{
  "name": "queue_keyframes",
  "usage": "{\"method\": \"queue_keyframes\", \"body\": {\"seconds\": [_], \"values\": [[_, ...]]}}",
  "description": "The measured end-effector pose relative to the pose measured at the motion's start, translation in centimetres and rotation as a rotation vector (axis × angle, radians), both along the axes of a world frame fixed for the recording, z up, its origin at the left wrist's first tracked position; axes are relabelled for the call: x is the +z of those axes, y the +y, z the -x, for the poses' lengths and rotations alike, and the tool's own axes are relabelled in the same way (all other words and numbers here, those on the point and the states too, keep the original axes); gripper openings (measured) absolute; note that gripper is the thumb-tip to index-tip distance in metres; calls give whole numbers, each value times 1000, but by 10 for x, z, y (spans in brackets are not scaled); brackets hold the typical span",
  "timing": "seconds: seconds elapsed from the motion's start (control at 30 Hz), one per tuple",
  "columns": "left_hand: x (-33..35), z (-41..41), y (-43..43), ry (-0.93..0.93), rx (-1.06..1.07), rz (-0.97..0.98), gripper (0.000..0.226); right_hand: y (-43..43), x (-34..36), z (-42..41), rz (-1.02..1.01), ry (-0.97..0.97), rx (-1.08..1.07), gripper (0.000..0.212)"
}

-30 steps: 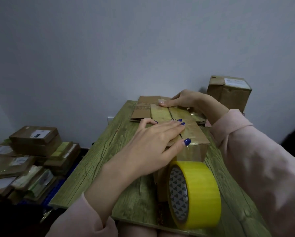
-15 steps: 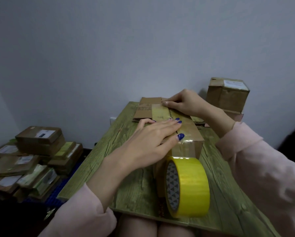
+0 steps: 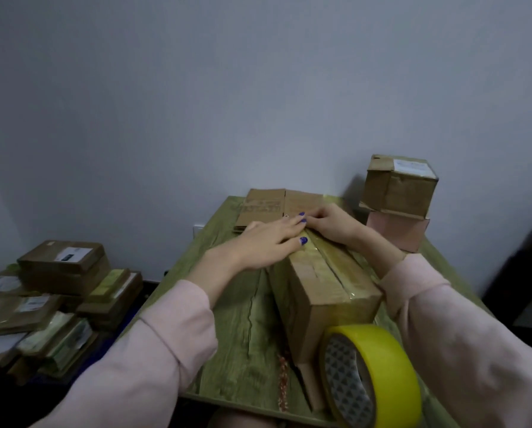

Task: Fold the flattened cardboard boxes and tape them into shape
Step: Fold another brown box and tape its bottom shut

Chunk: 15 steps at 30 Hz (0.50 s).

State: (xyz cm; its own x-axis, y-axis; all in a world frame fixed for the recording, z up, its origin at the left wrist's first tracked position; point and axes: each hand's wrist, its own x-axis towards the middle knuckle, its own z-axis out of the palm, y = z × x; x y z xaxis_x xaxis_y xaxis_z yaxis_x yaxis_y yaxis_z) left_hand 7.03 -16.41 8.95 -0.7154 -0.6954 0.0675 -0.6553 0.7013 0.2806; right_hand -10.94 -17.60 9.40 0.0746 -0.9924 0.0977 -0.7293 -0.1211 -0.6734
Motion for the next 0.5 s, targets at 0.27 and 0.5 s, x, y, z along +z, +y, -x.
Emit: {"method": "queue_keyframes", "body": {"seconds": [0.27, 0.5], "values": [[-17, -1, -9, 3, -22, 97, 47, 2, -4, 4, -81, -117, 35, 27], [-21, -6, -12, 45, -96, 203, 47, 1, -18, 1, -80, -302, -65, 21]]}}
